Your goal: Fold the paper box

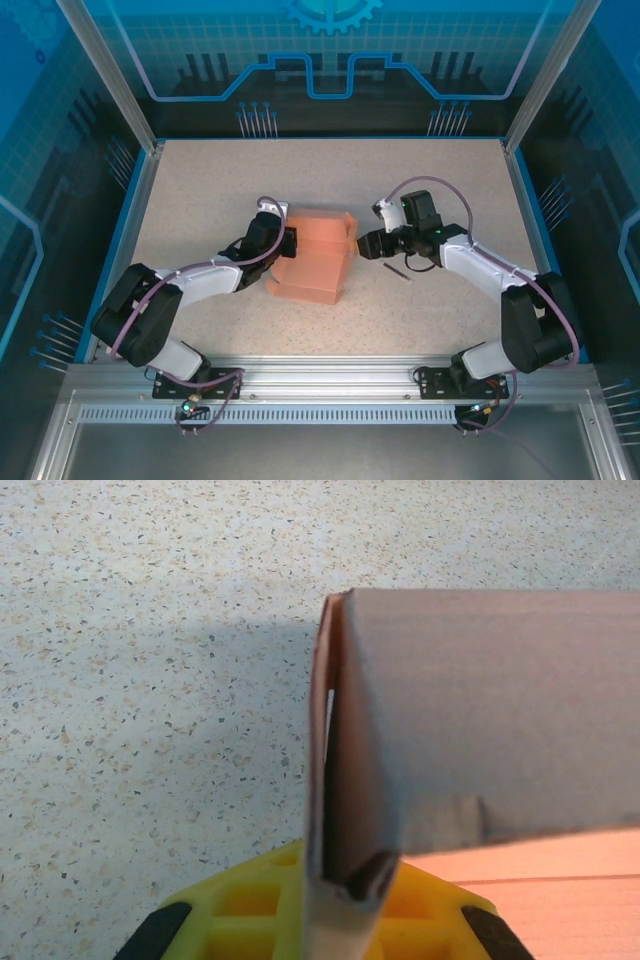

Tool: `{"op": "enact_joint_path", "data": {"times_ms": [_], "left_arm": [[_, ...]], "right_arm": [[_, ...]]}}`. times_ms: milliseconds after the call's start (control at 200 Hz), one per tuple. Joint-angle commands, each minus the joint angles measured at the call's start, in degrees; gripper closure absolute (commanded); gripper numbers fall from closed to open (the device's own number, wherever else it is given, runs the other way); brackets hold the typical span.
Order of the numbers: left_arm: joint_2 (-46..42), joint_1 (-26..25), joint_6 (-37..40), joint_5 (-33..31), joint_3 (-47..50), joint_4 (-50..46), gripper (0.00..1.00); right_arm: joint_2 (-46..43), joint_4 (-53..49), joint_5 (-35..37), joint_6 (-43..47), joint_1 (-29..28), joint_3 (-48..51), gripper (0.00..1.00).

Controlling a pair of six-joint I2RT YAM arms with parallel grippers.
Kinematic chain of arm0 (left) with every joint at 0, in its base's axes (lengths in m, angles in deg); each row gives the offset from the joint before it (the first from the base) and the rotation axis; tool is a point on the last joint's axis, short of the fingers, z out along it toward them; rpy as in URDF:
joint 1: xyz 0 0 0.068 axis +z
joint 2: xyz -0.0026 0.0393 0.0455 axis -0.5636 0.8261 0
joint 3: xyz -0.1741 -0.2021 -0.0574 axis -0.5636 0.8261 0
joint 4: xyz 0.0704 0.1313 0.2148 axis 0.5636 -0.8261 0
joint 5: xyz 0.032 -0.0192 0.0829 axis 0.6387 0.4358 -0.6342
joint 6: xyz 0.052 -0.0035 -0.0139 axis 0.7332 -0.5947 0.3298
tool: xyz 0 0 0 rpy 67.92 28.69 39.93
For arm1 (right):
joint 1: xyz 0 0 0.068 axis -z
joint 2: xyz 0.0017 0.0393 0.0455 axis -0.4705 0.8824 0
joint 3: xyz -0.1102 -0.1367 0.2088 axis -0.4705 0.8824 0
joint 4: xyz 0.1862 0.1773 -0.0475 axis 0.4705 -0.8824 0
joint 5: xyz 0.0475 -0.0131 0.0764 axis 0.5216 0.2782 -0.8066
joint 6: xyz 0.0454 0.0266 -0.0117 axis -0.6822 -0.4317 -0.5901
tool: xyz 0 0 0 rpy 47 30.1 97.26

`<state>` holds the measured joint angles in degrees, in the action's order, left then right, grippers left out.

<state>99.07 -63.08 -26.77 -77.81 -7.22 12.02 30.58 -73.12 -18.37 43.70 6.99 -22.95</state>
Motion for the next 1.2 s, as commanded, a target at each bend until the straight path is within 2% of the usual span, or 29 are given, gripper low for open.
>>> {"op": "enact_joint_path", "data": {"times_ms": [0, 290, 565, 830, 1196], "left_arm": [[-1.29, -0.30, -0.51, 1.46, -1.41, -0.56, 0.99], [-1.02, -0.31, -0.51, 1.65, -1.63, -0.79, 0.99], [-0.63, -0.31, -0.33, 1.58, -2.08, -1.17, 0.99], [-0.23, -0.29, -0.25, 1.50, -2.15, -1.28, 0.99], [-0.49, -0.31, -0.17, 1.55, -2.10, -1.54, 0.99]], "right_arm": [[0.60, 2.23, -2.27, 0.46, -1.23, -2.56, 0.39], [1.70, 1.49, -3.68, 2.27, -2.10, -4.41, 0.37], [0.14, -2.99, -6.91, 8.29, -1.68, -4.80, 0.37], [0.43, -2.75, -10.39, 9.01, -1.31, -2.72, 0.36], [2.15, -0.99, -14.53, 9.45, -1.50, -3.69, 0.31]]}}
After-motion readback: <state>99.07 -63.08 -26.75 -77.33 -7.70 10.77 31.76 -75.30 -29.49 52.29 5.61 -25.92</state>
